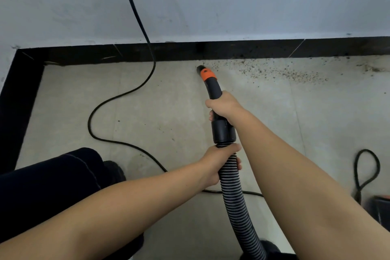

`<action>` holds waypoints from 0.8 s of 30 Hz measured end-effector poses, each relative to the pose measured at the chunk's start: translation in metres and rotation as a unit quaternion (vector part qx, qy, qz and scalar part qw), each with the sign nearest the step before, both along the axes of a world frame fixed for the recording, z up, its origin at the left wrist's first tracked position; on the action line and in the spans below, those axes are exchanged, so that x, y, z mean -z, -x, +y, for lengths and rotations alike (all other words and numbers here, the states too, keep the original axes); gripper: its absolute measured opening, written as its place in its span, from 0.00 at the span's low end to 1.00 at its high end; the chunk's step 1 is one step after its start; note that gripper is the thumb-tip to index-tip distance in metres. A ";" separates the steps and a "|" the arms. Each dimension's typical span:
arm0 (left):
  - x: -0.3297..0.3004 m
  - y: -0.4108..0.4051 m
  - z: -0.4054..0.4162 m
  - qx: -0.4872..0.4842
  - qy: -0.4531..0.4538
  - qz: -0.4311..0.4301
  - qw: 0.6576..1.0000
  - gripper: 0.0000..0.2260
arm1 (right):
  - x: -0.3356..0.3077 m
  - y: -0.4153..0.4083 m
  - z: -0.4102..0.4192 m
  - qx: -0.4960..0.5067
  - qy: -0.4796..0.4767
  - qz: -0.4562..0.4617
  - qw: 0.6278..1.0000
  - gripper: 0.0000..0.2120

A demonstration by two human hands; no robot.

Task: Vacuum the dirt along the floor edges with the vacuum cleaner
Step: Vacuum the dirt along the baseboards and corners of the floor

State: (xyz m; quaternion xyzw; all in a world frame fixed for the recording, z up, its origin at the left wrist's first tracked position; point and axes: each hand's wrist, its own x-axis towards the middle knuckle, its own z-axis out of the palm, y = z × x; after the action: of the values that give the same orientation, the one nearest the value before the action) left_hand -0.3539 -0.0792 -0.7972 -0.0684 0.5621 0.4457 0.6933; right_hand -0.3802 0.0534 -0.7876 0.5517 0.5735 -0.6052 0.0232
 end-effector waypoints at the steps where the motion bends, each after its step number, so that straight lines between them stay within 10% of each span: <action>1: 0.000 0.000 0.002 0.004 0.000 -0.002 1.000 0.09 | 0.000 -0.001 0.002 0.011 -0.001 -0.002 1.000 0.10; 24: -0.007 0.001 0.037 0.018 0.001 0.001 1.000 0.06 | -0.006 -0.014 0.044 0.077 0.014 0.002 0.997 0.09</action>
State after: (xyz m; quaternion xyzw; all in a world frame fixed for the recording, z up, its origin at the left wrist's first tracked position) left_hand -0.3549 -0.0425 -0.7900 -0.0590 0.5646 0.4327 0.7004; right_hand -0.3667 0.0969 -0.7818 0.5929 0.5204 -0.6143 -0.0166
